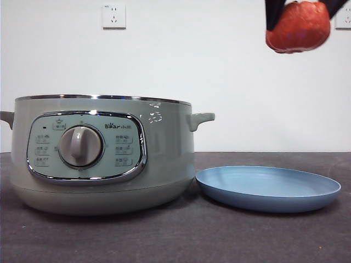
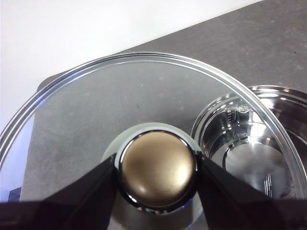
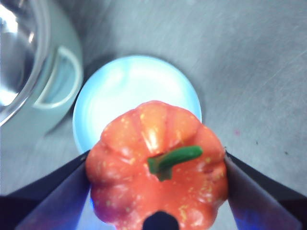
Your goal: Take the pumpkin out from the steamer,put the pumpkin in the blue plate,close the lid
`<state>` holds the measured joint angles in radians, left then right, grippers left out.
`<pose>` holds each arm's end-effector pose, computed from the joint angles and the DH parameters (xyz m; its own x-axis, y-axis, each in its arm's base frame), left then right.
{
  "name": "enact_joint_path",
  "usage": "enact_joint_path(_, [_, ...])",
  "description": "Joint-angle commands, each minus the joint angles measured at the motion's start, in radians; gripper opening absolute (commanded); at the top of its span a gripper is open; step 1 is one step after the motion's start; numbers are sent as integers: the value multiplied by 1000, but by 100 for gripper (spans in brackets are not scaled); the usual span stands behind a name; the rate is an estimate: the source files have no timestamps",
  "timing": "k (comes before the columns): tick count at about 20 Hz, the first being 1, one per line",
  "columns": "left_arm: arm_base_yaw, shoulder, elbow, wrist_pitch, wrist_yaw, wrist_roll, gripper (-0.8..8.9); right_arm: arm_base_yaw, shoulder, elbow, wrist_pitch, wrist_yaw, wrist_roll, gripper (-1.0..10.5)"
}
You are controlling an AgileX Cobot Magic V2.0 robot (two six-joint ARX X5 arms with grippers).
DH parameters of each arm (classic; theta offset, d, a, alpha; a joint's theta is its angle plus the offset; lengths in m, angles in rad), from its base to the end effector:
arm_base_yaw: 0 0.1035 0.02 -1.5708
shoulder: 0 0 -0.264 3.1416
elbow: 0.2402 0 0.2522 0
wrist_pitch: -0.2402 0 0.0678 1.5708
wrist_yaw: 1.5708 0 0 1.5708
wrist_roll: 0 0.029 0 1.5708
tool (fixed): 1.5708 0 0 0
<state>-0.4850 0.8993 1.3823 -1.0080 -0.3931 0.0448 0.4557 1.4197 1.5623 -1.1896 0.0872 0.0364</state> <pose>0.1172 -0.0492 0.4297 0.8857 -0.0338 -0.4630 0.1571 0.9603 0.2306 0.2369 0.1133 0.3750 0.4858 0.1411 -0.8626 -0.3707 0.9270 -0.0572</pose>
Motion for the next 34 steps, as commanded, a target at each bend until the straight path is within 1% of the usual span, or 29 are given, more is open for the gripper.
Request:
enact_joint_path(1, [0, -9, 13, 50, 25, 8, -8, -11, -69, -180, 120, -2, 26, -15])
enact_joint_path(3, [0, -8, 13, 50, 32, 8, -8, -11, -95, -281, 199, -8, 27, -15])
enact_joint_path(7, [0, -8, 13, 50, 35, 7, -8, -9, -77, -402, 371, -15, 27, -15])
enact_joint_path(10, [0, -8, 14, 50, 35, 7, -8, -10, -14, -431, 466, -94, 26, -15])
enact_joint_path(11, [0, -8, 13, 50, 35, 6, -8, -10, 12, -432, 481, -109, 26, -15])
enact_joint_path(14, [0, -7, 13, 50, 35, 4, -8, -10, 112, -432, 525, -113, 26, -15])
enact_joint_path(19, [0, -3, 13, 50, 35, 4, -8, -10, 270, -432, 533, -112, 26, -15])
enact_joint_path(21, [0, 1, 14, 50, 35, 4, -8, -10, 306, -432, 539, -111, 26, 7])
enact_joint_path(24, [0, 1, 13, 50, 35, 5, -8, -10, 311, -432, 543, -112, 26, 12])
enact_joint_path(25, [0, 1, 13, 50, 35, 5, -8, -10, 311, -432, 542, -112, 27, 82])
enact_joint_path(26, [0, 1, 13, 50, 35, 5, -8, -10, 311, -432, 537, -112, 33, 211])
enact_joint_path(27, [0, 1, 13, 50, 35, 5, -8, -10, 311, -432, 532, -110, 42, 388])
enact_joint_path(28, [0, 1, 13, 50, 35, 5, -8, -10, 311, -432, 530, -110, 43, 507])
enact_joint_path(29, [0, 1, 13, 50, 35, 5, -8, -10, 311, -432, 530, -110, 50, 577])
enact_joint_path(34, [0, 1, 13, 63, 36, 9, -8, -7, 295, -432, 533, -113, 52, 567])
